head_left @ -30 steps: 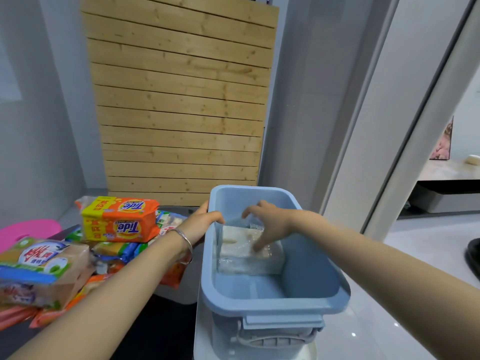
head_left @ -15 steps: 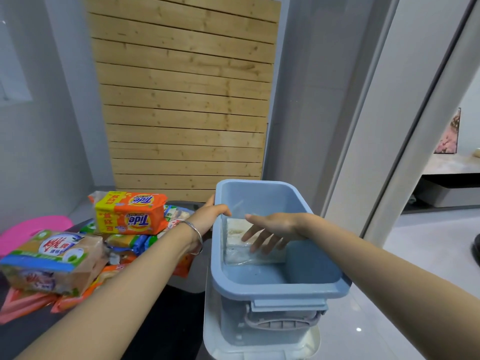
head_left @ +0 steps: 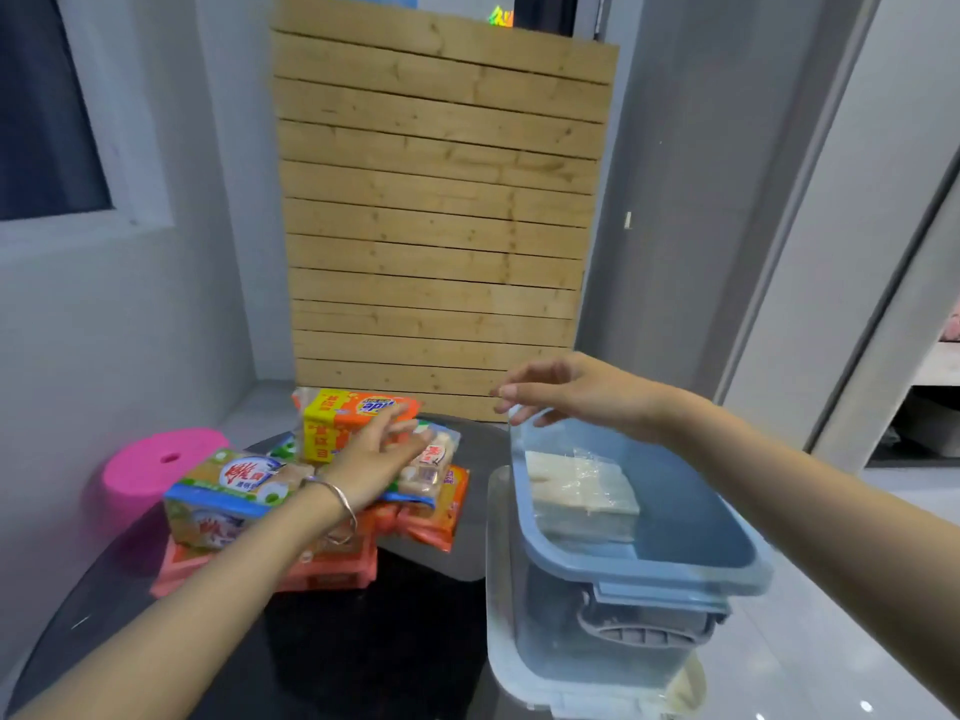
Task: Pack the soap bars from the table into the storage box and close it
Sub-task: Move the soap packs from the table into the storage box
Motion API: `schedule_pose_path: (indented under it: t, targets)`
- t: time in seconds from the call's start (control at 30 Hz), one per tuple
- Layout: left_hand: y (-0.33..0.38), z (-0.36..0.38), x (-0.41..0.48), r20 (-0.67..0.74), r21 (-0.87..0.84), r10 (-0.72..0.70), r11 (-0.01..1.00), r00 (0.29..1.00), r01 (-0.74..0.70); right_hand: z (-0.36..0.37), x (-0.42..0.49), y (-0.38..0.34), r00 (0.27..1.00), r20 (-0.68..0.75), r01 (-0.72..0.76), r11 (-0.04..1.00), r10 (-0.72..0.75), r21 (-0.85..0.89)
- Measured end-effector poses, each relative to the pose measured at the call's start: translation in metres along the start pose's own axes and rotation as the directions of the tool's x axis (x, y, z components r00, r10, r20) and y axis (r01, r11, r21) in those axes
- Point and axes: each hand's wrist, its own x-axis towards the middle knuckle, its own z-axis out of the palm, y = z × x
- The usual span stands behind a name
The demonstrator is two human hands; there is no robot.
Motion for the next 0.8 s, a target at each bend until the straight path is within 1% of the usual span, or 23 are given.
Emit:
schedule_pose_path:
  t: [0.07,0.17,0.23,0.33,0.37,0.43,0.5,0.57,0.67,0.8]
  targets:
    - [-0.009,-0.029,-0.007,-0.104,0.107,0.069,0.993,0.992,-0.058,0.02,0.012,-0.017,0.999,0.022,0.048,0.999,-0.048,-0.007]
    - [-0.023,-0.069,-0.016,-0.221,0.335,0.13,0.941,0.967,-0.049,0.05,0.04,-0.03,0.996,0.04,0.086,0.994,-0.083,-0.071]
    - [-0.036,-0.089,-0.021,-0.268,0.482,0.123,0.876,0.955,0.023,0.067,0.064,-0.033,0.996,0.037,0.091,0.987,-0.087,-0.134]
    - [-0.056,-0.107,-0.023,-0.292,0.694,0.069,0.702,0.954,0.162,0.089,0.1,-0.034,0.996,0.032,0.087,0.966,-0.081,-0.243]
    - [-0.064,-0.111,-0.021,-0.303,0.726,0.063,0.662,0.951,0.188,0.095,0.112,-0.035,0.997,0.04,0.076,0.956,-0.067,-0.283]
    - [-0.071,-0.112,-0.019,-0.313,0.756,0.063,0.62,0.948,0.209,0.104,0.135,-0.032,0.998,0.061,0.026,0.938,-0.005,-0.346]
    - [-0.076,-0.112,-0.014,-0.297,0.792,0.053,0.572,0.953,0.215,0.113,0.158,-0.028,0.994,0.09,-0.023,0.928,0.061,-0.371]
    - [-0.079,-0.112,-0.009,-0.264,0.828,0.03,0.52,0.964,0.211,0.122,0.176,-0.025,0.988,0.123,-0.036,0.907,0.096,-0.419]
    - [-0.085,-0.114,-0.005,-0.254,0.848,0.025,0.486,0.967,0.211,0.134,0.195,-0.023,0.991,0.096,-0.033,0.873,0.092,-0.487]
    - [-0.085,-0.114,-0.006,-0.242,0.852,0.007,0.481,0.97,0.209,0.14,0.197,-0.024,0.996,0.061,-0.016,0.84,0.059,-0.542]
